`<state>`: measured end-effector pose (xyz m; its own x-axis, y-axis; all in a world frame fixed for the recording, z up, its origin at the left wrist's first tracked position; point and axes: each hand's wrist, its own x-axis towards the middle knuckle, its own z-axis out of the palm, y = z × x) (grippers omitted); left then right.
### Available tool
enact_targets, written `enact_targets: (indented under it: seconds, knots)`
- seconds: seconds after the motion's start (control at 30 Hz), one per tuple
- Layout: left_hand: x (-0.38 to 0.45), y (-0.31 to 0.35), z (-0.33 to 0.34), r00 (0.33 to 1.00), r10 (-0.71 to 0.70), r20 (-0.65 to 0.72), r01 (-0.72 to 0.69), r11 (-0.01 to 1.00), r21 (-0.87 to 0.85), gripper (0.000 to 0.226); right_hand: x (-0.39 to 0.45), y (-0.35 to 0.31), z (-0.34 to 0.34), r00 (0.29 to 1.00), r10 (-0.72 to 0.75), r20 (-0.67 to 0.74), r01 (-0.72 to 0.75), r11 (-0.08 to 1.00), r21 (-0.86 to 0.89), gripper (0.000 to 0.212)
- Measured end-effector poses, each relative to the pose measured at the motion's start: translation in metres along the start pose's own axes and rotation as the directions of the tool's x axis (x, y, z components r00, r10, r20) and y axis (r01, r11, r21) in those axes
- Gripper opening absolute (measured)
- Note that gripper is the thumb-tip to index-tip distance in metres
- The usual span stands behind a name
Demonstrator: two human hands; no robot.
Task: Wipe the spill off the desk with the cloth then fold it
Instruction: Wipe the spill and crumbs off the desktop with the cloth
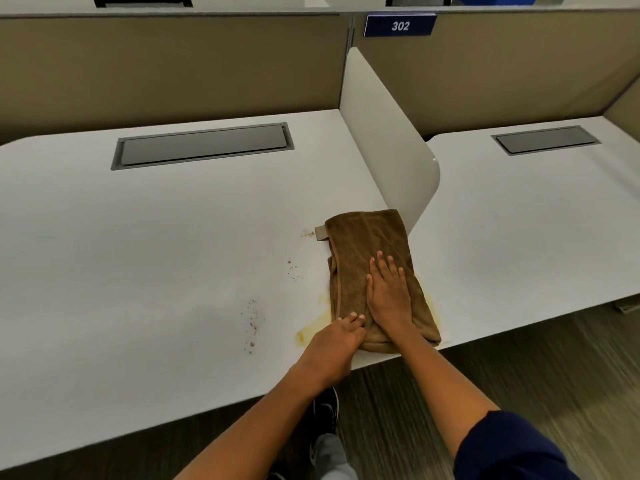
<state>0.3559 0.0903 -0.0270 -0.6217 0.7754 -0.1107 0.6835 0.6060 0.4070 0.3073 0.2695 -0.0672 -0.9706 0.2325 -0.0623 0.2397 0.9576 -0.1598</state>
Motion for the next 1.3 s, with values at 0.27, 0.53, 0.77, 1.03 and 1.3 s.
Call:
enact_targets:
  seconds: [0.27, 0.53, 0.77, 1.03, 1.3]
  knots:
    - [-0.014, -0.026, -0.002, 0.999, 0.003, 0.035, -0.002, 1.0, -0.012, 0.068, -0.015, -0.006, 0.0, 0.999, 0.033, -0.012, -0.033, 0.999, 0.009, 0.055]
    - [-0.024, -0.12, -0.036, 0.957, -0.281, -0.075, 0.287, 0.954, 0.09, 0.093, -0.019, -0.009, 0.001, 0.998, 0.043, -0.039, -0.043, 0.999, -0.001, 0.091]
    - [-0.054, -0.208, -0.057, 0.809, -0.558, -0.185, 0.562, 0.826, -0.036, 0.094, -0.013, -0.012, 0.002, 0.997, 0.07, -0.046, -0.07, 0.998, -0.002, 0.096]
    - [-0.063, -0.221, -0.052, 0.783, -0.549, -0.292, 0.58, 0.815, 0.022, 0.093, -0.004, -0.015, 0.003, 0.993, 0.106, -0.051, -0.102, 0.993, 0.064, 0.069]
    - [-0.065, -0.225, -0.047, 0.776, -0.555, -0.3, 0.59, 0.806, 0.036, 0.093, -0.001, -0.024, 0.003, 0.982, 0.12, -0.148, -0.078, 0.962, 0.263, 0.038]
